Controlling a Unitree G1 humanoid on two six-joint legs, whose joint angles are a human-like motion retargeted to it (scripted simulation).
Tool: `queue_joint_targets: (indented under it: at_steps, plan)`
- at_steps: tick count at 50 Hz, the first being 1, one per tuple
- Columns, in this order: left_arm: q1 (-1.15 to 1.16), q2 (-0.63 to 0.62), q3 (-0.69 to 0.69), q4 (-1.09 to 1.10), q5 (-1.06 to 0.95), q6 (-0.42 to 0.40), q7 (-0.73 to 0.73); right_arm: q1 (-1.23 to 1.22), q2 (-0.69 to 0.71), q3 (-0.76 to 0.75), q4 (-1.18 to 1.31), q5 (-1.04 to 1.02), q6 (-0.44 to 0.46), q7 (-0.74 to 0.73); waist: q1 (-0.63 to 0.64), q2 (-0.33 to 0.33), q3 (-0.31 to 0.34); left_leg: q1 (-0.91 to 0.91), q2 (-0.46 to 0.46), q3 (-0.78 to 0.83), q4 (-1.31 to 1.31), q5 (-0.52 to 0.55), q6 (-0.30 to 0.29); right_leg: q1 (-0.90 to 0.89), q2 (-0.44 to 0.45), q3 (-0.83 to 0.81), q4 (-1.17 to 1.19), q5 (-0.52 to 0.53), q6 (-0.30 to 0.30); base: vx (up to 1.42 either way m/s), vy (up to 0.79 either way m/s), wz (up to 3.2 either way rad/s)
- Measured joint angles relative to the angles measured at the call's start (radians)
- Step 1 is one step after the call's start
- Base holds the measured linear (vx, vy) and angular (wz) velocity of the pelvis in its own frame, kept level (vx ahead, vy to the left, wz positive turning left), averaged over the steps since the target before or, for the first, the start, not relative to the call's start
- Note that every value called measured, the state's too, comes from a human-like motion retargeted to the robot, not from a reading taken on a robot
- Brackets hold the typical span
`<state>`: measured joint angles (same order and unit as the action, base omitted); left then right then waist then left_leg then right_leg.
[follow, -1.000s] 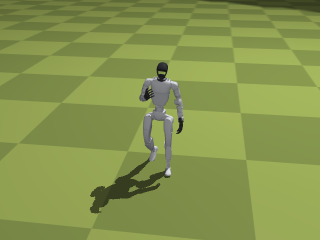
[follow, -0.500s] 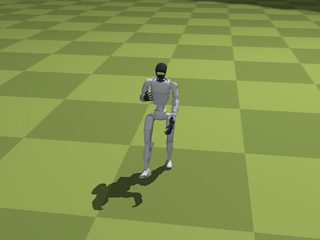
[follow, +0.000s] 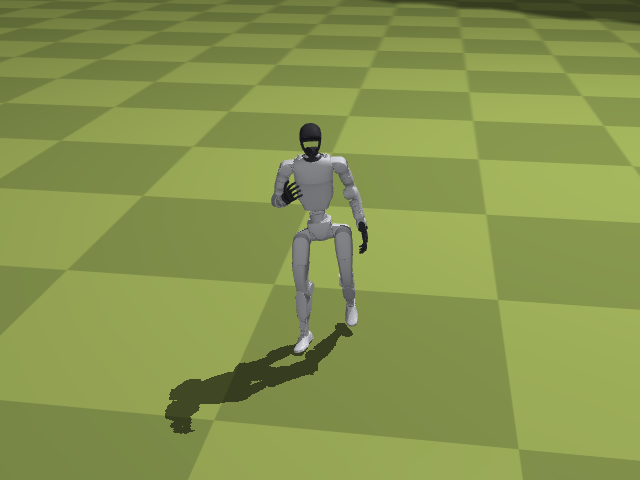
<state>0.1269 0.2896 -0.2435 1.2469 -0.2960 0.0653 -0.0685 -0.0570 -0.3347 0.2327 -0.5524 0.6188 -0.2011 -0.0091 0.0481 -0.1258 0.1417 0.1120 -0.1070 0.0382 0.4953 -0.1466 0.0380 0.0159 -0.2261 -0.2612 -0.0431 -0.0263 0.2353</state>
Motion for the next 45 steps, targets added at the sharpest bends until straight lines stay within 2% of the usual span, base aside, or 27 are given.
queue_joint_targets:
  at_steps: [3,6,10,12,17,23,26,30,35,40,45]
  plan:
    - [0.051,-0.002,0.021,-0.036,-0.014,0.009,-0.009,-0.002,-0.022,-0.004,0.000,0.019,-0.003,-0.016,0.009,-0.017,-0.010,-0.103,0.020,0.065,0.174,0.002,0.024,0.009,-0.012,-0.004,0.024,-0.032,-0.021,0.29,-0.20,0.15]
    - [0.075,-0.020,0.038,-0.065,-0.045,0.009,-0.021,-0.010,-0.039,-0.005,0.004,0.026,-0.006,-0.022,0.027,-0.024,-0.008,-0.166,0.054,0.151,0.251,-0.062,0.060,0.023,-0.012,-0.002,0.037,-0.058,-0.033,0.27,-0.16,-0.06]
    - [0.077,-0.061,0.045,-0.086,-0.088,0.003,-0.048,-0.023,-0.051,-0.004,0.013,0.017,-0.006,-0.011,0.065,-0.026,0.008,-0.186,0.059,0.231,0.152,-0.171,0.086,0.049,-0.004,0.014,0.041,-0.084,-0.024,0.25,-0.11,-0.33]
    - [0.069,-0.081,0.039,-0.091,-0.102,0.002,-0.060,-0.029,-0.051,-0.005,0.016,0.009,-0.002,-0.002,0.085,-0.018,0.020,-0.182,0.047,0.242,0.033,-0.187,0.082,0.063,0.009,0.027,0.041,-0.094,-0.016,0.24,-0.07,-0.44]
    - [0.043,-0.112,0.005,-0.102,-0.101,0.003,-0.078,-0.040,-0.043,-0.011,0.019,-0.009,0.009,0.014,0.125,0.029,0.052,-0.184,0.044,0.247,-0.268,-0.127,0.046,0.098,0.066,0.056,0.043,-0.121,-0.010,0.23,-0.04,-0.42]
    - [0.028,-0.107,-0.031,-0.126,-0.060,-0.015,-0.083,-0.047,-0.015,-0.002,0.022,-0.020,-0.001,0.019,0.158,0.080,0.089,-0.232,0.064,0.243,-0.492,0.053,-0.032,0.149,0.134,0.095,0.047,-0.149,-0.028,0.25,-0.03,-0.44]
    - [0.025,-0.096,-0.031,-0.140,-0.045,-0.029,-0.080,-0.051,0.000,0.011,0.027,-0.027,-0.013,0.020,0.174,0.090,0.106,-0.258,0.069,0.236,-0.557,0.106,-0.078,0.176,0.153,0.123,0.050,-0.161,-0.034,0.28,0.00,-0.53]
    - [0.027,-0.080,-0.015,-0.164,-0.045,-0.048,-0.069,-0.051,0.011,0.027,0.027,-0.029,-0.025,0.020,0.187,0.086,0.116,-0.291,0.073,0.242,-0.583,0.071,-0.104,0.208,0.159,0.159,0.054,-0.174,-0.031,0.31,0.03,-0.52]
    - [0.016,-0.062,0.019,-0.192,-0.072,-0.060,-0.049,-0.063,0.020,0.045,0.031,-0.022,-0.027,0.017,0.195,0.068,0.106,-0.288,0.086,0.263,-0.583,0.044,-0.095,0.236,0.165,0.208,0.064,-0.188,-0.033,0.36,0.06,-0.55]
    - [-0.014,-0.040,0.015,-0.166,-0.095,-0.065,-0.040,-0.059,0.037,0.072,0.034,-0.010,-0.023,0.019,0.189,0.046,0.064,-0.246,0.111,0.294,-0.583,0.096,-0.097,0.250,0.175,0.259,0.101,-0.182,-0.049,0.41,0.11,-0.54]
    - [-0.098,0.001,-0.079,-0.068,-0.037,-0.047,-0.057,-0.035,0.060,0.097,0.039,0.021,-0.019,0.035,0.165,0.022,0.012,-0.186,0.127,0.311,-0.570,0.049,-0.091,0.246,0.179,0.288,0.198,-0.111,-0.058,0.44,0.16,-0.29]
